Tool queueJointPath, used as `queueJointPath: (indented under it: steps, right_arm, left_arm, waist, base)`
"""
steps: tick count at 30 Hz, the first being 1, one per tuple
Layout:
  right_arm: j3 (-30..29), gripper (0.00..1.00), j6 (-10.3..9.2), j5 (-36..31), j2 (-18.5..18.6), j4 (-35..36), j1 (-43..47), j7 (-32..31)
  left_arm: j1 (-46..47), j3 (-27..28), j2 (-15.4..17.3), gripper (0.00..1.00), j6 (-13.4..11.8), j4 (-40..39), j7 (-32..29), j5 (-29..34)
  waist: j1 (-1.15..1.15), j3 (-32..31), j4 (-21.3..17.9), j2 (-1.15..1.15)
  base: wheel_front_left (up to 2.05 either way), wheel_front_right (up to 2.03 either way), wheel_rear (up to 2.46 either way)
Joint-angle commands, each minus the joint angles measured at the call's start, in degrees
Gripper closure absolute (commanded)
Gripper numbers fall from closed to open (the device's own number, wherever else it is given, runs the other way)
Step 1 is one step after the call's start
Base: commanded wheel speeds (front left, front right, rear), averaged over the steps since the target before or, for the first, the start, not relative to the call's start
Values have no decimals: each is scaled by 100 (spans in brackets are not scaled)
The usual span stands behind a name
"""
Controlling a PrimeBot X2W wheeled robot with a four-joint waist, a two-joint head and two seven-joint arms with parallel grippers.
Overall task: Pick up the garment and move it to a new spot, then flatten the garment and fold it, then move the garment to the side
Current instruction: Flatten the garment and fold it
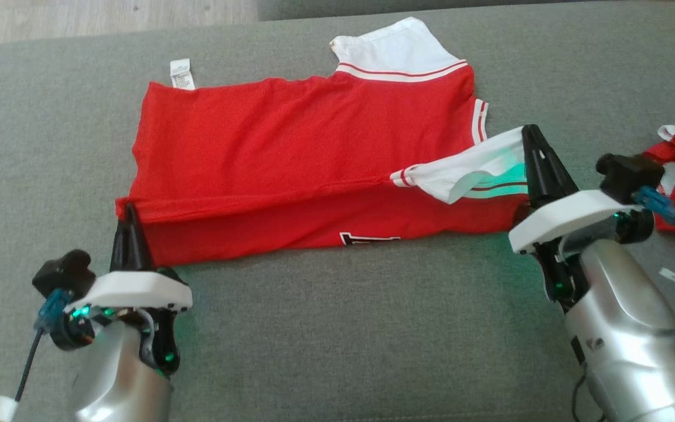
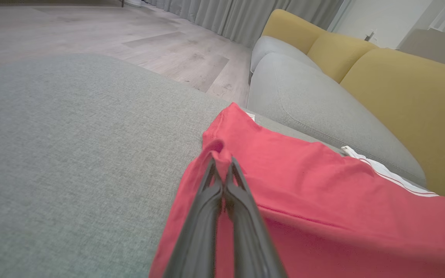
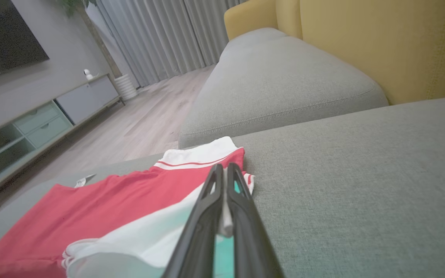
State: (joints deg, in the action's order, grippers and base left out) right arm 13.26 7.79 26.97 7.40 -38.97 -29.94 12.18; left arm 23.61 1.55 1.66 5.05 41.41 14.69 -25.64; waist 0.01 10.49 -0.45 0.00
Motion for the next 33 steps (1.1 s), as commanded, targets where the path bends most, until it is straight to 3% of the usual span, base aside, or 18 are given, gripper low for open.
queueJointPath:
  steps: [1, 3, 4, 5, 6, 7, 12, 17, 26, 33]
  right_arm:
    - [146, 100, -31, -145, -84, 0, -267, 103]
    - [205, 100, -31, -268, -110, -219, -422, 166]
    - [180, 76, -31, -353, -118, -315, -489, 202]
    - [160, 0, -31, -466, -128, -388, -546, 232]
    - [115, 0, -31, -589, -139, -440, -588, 255]
    - [46, 0, -31, -727, -150, -446, -615, 270]
    - [-571, 0, -31, -1530, -254, 423, -242, 279]
    - [-932, 0, -31, -1928, -387, 953, 577, 281]
    - [-905, 0, -31, -2083, -446, 1042, 1598, 281]
    - [-676, 0, -31, -1830, -451, 930, 2177, 281]
  left_arm:
    - [224, 162, 121, 100, -34, -91, 30, 62]
    - [302, 154, 121, 100, -41, -67, 30, 185]
    - [325, 143, 121, 100, -51, -62, 30, 283]
    - [338, 153, 121, 76, -64, -94, 30, 361]
    - [335, 179, 121, 24, -90, -154, 30, 433]
    - [317, 198, 121, 0, -124, -222, 30, 542]
    - [-28, 430, 121, 0, -366, -727, 30, 906]
    - [-712, 433, 121, 0, -436, -1058, 30, 1215]
    - [-1764, 156, 121, 0, -516, -1595, 30, 1451]
    - [-2400, -67, 121, 0, -653, -1815, 30, 1382]
  waist:
    - [-1, 38, 19, 0]
    - [-1, 61, 28, 0]
    - [-1, 66, 34, 0]
    - [-1, 67, 38, 0]
    - [-1, 66, 37, 0]
    - [-1, 64, 39, 0]
    - [-1, -29, 45, 0]
    - [-1, -277, 42, 0]
    - [-1, -707, 72, 0]
    - [-1, -963, 93, 0]
  base:
    - [0, 0, 0]
    - [0, 0, 0]
    - [0, 0, 0]
    - [0, 0, 0]
    - [0, 0, 0]
    - [0, 0, 0]
    - [0, 0, 0]
    - [0, 0, 0]
    - [0, 0, 0]
    - [0, 0, 0]
